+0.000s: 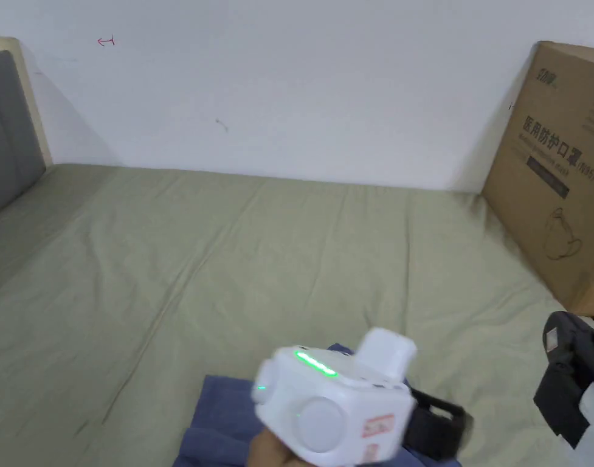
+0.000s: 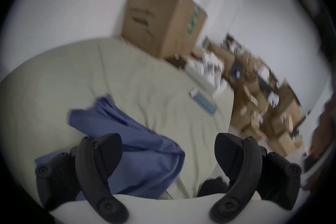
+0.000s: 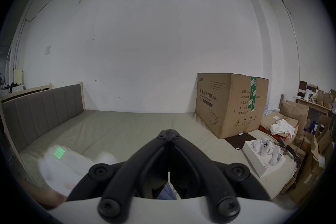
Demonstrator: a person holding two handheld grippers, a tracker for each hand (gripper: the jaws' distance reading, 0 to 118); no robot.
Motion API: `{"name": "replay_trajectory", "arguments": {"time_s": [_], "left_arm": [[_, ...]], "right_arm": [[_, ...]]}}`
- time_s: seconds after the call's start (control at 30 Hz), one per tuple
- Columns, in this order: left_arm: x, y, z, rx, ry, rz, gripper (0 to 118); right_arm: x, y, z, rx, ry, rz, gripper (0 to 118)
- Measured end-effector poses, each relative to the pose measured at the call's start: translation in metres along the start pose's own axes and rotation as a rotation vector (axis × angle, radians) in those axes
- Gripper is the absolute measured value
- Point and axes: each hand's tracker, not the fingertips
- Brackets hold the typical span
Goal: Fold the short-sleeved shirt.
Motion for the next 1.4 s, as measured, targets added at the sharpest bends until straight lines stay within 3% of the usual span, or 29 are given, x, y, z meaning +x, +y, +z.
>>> {"name": "replay_trajectory", "arguments": {"time_s": [0.17, 0.33, 0.37, 0.4, 0.43, 0.47, 0.53, 0.6, 0.67, 0.93, 0.97, 1.0, 1.03, 1.07, 1.1, 1.13, 1.17, 1.23, 1.27, 1.4], "left_arm": [[-0.002, 0.014, 0.170, 0.397, 0.349, -0.154, 111], [0.002, -0.017, 0.281, 0.534, 0.712, -0.226, 107], [0.004, -0.028, 0.298, 0.567, 0.762, -0.234, 80], [0.005, -0.038, 0.312, 0.589, 0.786, -0.235, 25], [0.006, -0.049, 0.328, 0.619, 0.778, -0.241, 0], [0.008, -0.059, 0.340, 0.654, 0.802, -0.244, 0], [0.014, -0.075, 0.344, 0.656, 0.991, -0.255, 0], [0.013, -0.079, 0.358, 0.627, 0.846, -0.193, 0], [0.016, -0.087, 0.358, 0.616, 0.960, -0.182, 0], [0.011, -0.082, 0.356, 0.594, 0.844, -0.135, 0], [0.008, -0.079, 0.352, 0.587, 0.826, -0.125, 2], [-0.001, -0.075, 0.346, 0.535, 0.789, -0.094, 17], [-0.010, -0.072, 0.339, 0.512, 0.739, -0.061, 48], [-0.021, -0.068, 0.331, 0.512, 0.704, -0.024, 100], [-0.031, -0.061, 0.321, 0.461, 0.674, -0.004, 118], [-0.044, -0.050, 0.306, 0.388, 0.621, 0.012, 115], [-0.059, -0.043, 0.290, 0.342, 0.583, 0.033, 114], [-0.088, -0.029, 0.248, 0.159, 0.592, 0.059, 115], [-0.104, -0.027, 0.231, 0.162, 0.544, 0.047, 117], [-0.165, -0.023, 0.141, -0.109, 0.468, 0.140, 116]], "right_arm": [[-0.013, 0.004, 0.010, 0.033, 0.027, 0.009, 0], [-0.027, 0.004, 0.023, 0.061, 0.041, 0.040, 0], [-0.028, 0.003, 0.030, 0.070, 0.044, 0.040, 0], [-0.029, 0.001, 0.035, 0.077, 0.042, 0.039, 0], [-0.030, 0.001, 0.041, 0.076, 0.044, 0.045, 0], [-0.030, 0.000, 0.047, 0.077, 0.046, 0.054, 0], [-0.034, -0.004, 0.057, 0.079, 0.022, 0.101, 0], [-0.032, -0.006, 0.066, 0.075, 0.035, 0.087, 0], [-0.032, -0.008, 0.073, 0.071, 0.037, 0.075, 0], [-0.030, -0.008, 0.073, 0.058, 0.039, 0.073, 0], [-0.029, -0.009, 0.069, 0.045, 0.047, 0.061, 0], [-0.026, -0.010, 0.063, 0.026, 0.058, 0.047, 0], [-0.024, -0.012, 0.057, 0.008, 0.065, 0.035, 0], [-0.024, -0.013, 0.049, -0.006, 0.073, 0.035, 14], [-0.023, -0.015, 0.042, -0.026, 0.085, 0.041, 38], [-0.022, -0.018, 0.033, -0.034, 0.087, 0.047, 72], [-0.021, -0.020, 0.022, -0.046, 0.091, 0.053, 72], [-0.021, -0.023, 0.001, -0.128, 0.155, 0.076, 93], [-0.020, -0.026, -0.012, -0.167, 0.186, 0.081, 116], [-0.026, -0.046, -0.055, -0.209, 0.211, 0.113, 118]]}}
